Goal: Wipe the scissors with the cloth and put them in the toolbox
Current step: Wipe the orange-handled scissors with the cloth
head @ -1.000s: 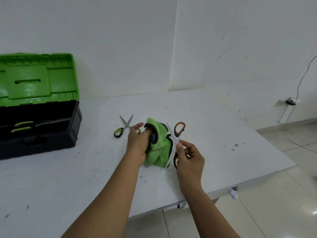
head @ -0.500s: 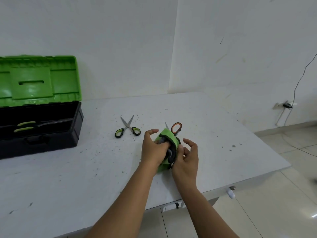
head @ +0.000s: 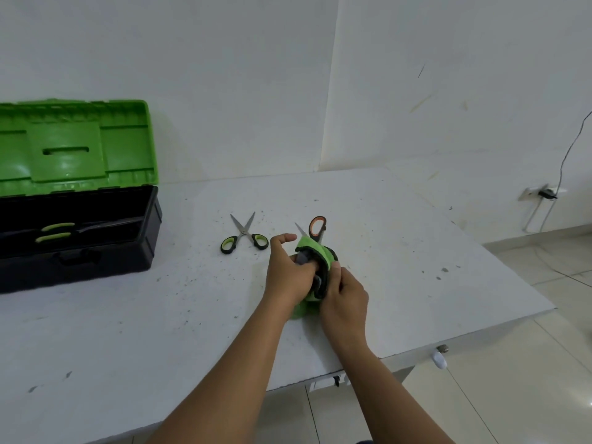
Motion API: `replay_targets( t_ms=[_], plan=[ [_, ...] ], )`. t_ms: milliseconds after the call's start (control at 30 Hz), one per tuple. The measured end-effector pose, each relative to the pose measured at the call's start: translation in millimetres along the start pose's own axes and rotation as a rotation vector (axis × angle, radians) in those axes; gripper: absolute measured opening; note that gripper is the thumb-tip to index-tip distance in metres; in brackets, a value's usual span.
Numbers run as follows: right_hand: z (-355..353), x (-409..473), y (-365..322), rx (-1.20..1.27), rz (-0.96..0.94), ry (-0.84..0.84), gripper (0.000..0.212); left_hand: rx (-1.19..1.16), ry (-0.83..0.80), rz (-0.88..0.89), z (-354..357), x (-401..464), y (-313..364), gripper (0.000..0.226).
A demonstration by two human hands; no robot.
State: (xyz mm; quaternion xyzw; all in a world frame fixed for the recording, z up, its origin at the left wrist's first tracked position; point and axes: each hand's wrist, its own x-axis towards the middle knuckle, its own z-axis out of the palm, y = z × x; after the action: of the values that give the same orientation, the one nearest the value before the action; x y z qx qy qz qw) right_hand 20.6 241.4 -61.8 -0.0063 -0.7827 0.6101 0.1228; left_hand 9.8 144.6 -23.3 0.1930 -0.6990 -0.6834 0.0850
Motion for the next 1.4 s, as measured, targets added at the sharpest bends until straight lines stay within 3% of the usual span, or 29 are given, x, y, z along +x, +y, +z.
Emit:
replay_targets(
  t_ms=[200,400,867,1133,1400],
  plan=[
    [-4.1,3.0,-1.0,0.056,0.045,0.134,0.054,0.147,-0.108,0.066,-8.5,2.1,2.3,0.076],
    [-0.8,5.0,6.8,0.052,0.067,0.113,0.052,0.122,-0.016,0.133,7.1,-4.7,4.3,0.070],
    [-9.4,13.6,4.2,0.182,0.273,0.248,0.053,0.224,-0.156,0.094,4.2,-13.3,-0.1,0.061],
    [-5.6,7.8,4.0,0.099,0.144,0.135,0.054,0.124,-0.087,0.065,5.0,-2.6,9.3,0.060],
    [-8.1,9.5,3.8,0.128,0.195,0.166,0.051,0.156,-0.063,0.116,7.1,-5.2,0.8,0.055]
  ],
)
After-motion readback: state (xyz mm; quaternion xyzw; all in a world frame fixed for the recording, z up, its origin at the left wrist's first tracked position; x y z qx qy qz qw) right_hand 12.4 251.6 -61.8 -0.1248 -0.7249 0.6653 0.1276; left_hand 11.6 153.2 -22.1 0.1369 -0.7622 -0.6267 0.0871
